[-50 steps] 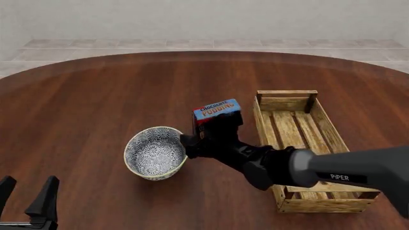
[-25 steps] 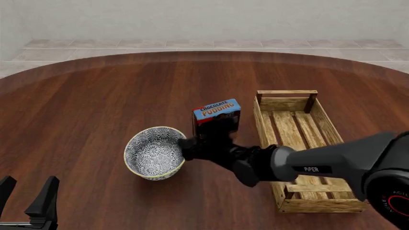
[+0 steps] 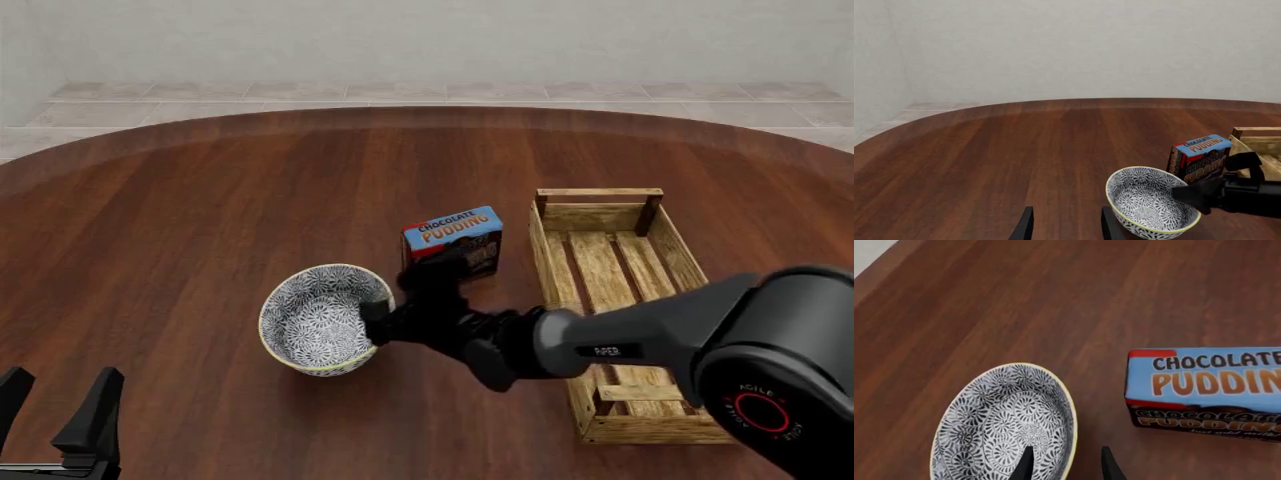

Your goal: Pick up the bowl on the left and put it in the tray.

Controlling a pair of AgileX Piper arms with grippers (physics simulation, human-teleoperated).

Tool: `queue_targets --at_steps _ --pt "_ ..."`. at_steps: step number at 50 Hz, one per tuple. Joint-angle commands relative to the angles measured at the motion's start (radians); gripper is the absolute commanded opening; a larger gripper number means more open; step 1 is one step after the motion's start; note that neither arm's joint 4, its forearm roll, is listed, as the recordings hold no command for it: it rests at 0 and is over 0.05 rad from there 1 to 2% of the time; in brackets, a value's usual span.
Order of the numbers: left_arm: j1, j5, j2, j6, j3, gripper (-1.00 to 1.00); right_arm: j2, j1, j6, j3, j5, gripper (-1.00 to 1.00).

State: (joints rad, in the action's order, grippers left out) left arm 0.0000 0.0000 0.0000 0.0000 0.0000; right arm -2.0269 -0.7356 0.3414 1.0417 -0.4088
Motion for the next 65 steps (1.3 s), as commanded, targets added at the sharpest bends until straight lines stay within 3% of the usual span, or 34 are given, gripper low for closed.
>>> queue_targets --at_steps 1,24,25,44,56,65 --pt "0.0 0.0 0.0 0.0 0.0 1.0 -0.037 -0.009 0.011 0.024 0.003 1.0" --pt "0.0 0.0 0.0 0.0 0.0 1.0 -0.111 0.001 0.03 0.064 -0.001 1.0" --pt "0.0 0.0 0.0 0.0 0.0 1.0 -0.108 0.002 0.026 0.061 -0.003 -1.0" --pt "0.0 0.0 0.0 0.0 0.0 1.0 -0.009 -0.021 -0.029 -0.01 0.005 -1.0" --pt "0.0 0.0 0.0 0.0 0.0 1.0 0.17 -0.036 -0.123 -0.107 0.008 -1.0" --pt "0.0 0.0 0.0 0.0 0.0 1.0 0.176 -0.031 -0.126 -0.121 -0.007 -1.0"
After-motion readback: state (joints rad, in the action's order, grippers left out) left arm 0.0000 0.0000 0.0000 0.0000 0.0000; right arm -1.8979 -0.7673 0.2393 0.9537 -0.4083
